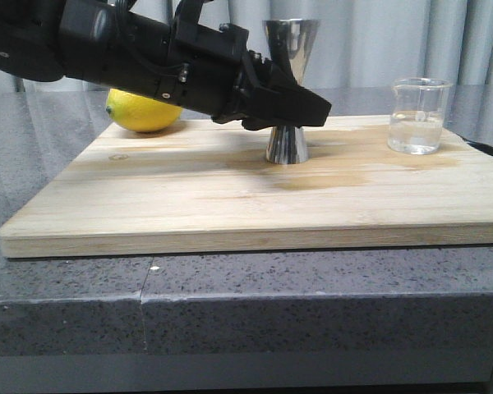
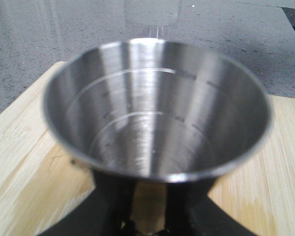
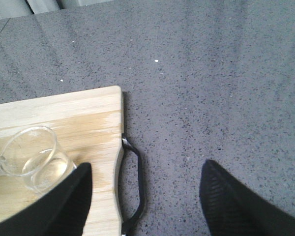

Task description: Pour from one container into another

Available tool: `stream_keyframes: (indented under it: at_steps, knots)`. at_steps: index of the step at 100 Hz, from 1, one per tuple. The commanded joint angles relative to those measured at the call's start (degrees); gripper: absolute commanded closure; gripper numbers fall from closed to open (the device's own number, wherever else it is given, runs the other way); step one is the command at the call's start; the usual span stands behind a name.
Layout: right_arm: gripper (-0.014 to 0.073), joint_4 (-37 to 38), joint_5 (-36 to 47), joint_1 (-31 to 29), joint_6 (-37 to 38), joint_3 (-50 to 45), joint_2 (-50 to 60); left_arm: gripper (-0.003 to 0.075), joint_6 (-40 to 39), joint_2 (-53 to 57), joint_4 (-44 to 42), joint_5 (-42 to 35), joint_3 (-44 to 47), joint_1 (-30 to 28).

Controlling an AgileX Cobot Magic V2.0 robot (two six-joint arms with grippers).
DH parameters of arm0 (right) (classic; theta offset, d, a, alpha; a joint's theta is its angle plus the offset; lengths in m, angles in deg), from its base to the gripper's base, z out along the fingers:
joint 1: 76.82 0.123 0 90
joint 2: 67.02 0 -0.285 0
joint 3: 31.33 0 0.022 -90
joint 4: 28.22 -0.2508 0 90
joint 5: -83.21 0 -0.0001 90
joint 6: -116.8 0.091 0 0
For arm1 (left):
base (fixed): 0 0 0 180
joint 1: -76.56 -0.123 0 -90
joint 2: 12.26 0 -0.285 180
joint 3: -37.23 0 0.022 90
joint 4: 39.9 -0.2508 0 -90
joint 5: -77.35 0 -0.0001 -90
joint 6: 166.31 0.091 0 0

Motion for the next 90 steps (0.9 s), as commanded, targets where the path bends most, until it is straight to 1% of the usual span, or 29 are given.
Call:
stream_keyframes:
  at_steps: [1, 8, 24, 39, 46, 66, 78, 83, 90]
  knots:
    - [0.0169, 0.4, 4.2, 0.8, -0.6, 2.2, 0.4, 0.0699, -0.2, 3.0, 3.8, 3.5, -1.6, 0.5]
    - [0.0169, 0.4, 4.2, 2.1, -0.6, 1.9, 0.4, 0.0740, -0.3, 3.0, 3.8, 4.2, -1.6, 0.5]
    - [0.0169, 2.0, 4.4, 5.3, -0.6, 1.2, 0.4, 0.0739, -0.3, 3.0, 3.8, 5.9, -1.6, 0.5]
    - [0.0169, 4.4, 7.2, 7.4, -0.6, -2.0, 0.4, 0.0739, -1.5, 3.1, 3.8, 9.2, -1.8, 0.4]
    - [0.0169, 4.6, 9.8, 7.5, -0.6, -4.2, 0.4, 0.0739, -3.2, 3.4, 3.8, 9.5, -1.9, 0.4]
    - [0.0169, 5.3, 22.4, 8.0, -0.6, -10.7, 0.1, 0.0739, -3.6, 7.7, 2.2, 9.2, -1.9, 0.2]
    - [0.0164, 6.8, 27.4, 8.6, -0.6, -12.9, -1.6, 0.0739, -8.4, 11.0, 1.1, 7.6, -1.9, -0.3]
    - [0.0145, 7.8, 29.0, 8.6, -0.6, -13.3, -2.7, 0.0739, -10.3, 12.2, 0.1, 7.4, -1.9, -0.8]
    - [0.0083, 8.0, 30.7, 8.6, -0.6, -13.3, -4.5, 0.0739, -12.4, 14.0, -1.8, 7.4, -1.9, -1.3]
